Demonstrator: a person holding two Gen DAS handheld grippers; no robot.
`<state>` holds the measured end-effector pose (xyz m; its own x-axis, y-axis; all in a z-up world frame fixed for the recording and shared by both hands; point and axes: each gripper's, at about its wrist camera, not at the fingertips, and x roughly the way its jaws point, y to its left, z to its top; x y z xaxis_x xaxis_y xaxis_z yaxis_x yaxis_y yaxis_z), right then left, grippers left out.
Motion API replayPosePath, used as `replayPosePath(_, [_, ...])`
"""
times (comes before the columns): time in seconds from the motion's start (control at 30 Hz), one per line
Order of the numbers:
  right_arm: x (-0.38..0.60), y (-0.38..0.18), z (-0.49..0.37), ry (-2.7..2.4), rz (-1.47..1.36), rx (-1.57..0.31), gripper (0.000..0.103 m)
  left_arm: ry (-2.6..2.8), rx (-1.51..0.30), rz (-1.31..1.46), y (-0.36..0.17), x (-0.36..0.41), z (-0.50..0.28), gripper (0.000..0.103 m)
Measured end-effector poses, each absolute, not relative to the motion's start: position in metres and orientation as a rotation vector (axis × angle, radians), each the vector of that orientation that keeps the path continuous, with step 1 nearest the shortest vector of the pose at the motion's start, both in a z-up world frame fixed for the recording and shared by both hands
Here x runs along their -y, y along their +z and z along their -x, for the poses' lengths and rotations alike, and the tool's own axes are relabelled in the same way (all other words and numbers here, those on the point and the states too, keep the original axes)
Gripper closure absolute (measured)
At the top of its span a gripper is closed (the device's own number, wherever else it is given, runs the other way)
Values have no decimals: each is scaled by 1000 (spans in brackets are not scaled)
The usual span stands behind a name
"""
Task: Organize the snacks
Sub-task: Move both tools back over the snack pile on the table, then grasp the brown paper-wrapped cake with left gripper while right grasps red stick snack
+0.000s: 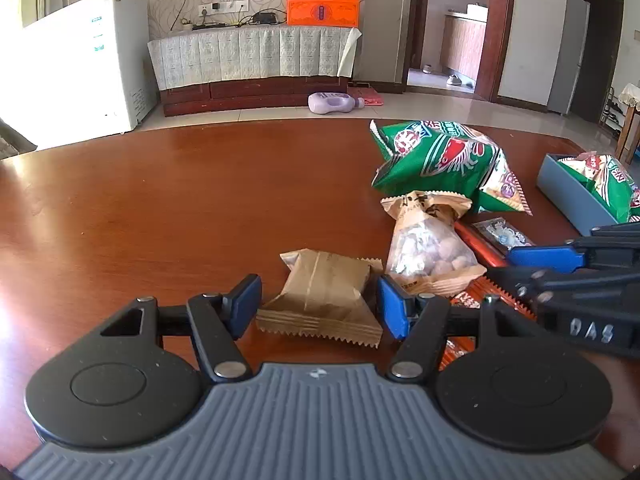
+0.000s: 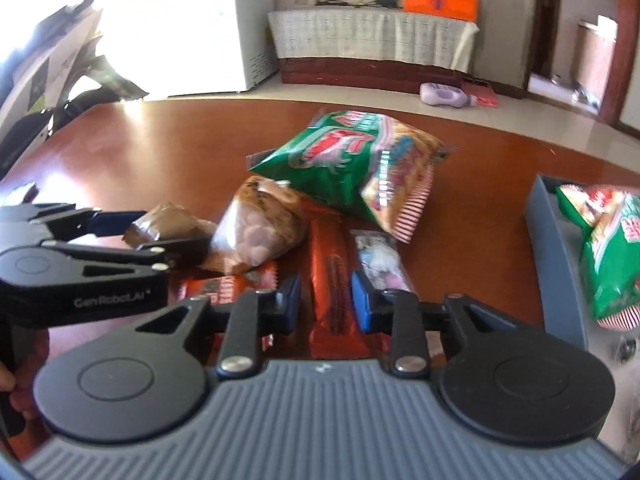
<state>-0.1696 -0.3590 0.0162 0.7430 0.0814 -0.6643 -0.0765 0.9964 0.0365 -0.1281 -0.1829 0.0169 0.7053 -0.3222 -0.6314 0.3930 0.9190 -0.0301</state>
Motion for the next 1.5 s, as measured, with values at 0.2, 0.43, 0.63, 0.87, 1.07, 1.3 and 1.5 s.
replayPosePath(0.2, [351, 12, 160, 65, 35, -712, 71, -390, -694, -74, 14, 179, 120, 30])
replayPosePath(0.43, [355, 14, 152, 73, 1, -729, 78, -412, -681, -73, 13, 177, 120, 43])
replayPosePath(0.63, [359, 21, 163, 81, -4, -753, 79, -402, -687, -84, 16, 178, 125, 44])
replayPosePath(0.87, [366, 33, 185, 60, -31, -737, 79, -364, -647, -94, 30, 178, 139, 45])
replayPosePath(1.07, [364, 46, 205, 55, -37, -696, 79, -354, -603, -90, 49, 182, 163, 45])
replayPosePath(1.3, [365, 64, 237, 66, -49, -642, 79, -392, -562, -116, 66, 198, 198, 45])
replayPosePath(1.5, [375, 77, 262, 59, -60, -601, 79, -428, -565, -121, 71, 219, 223, 45])
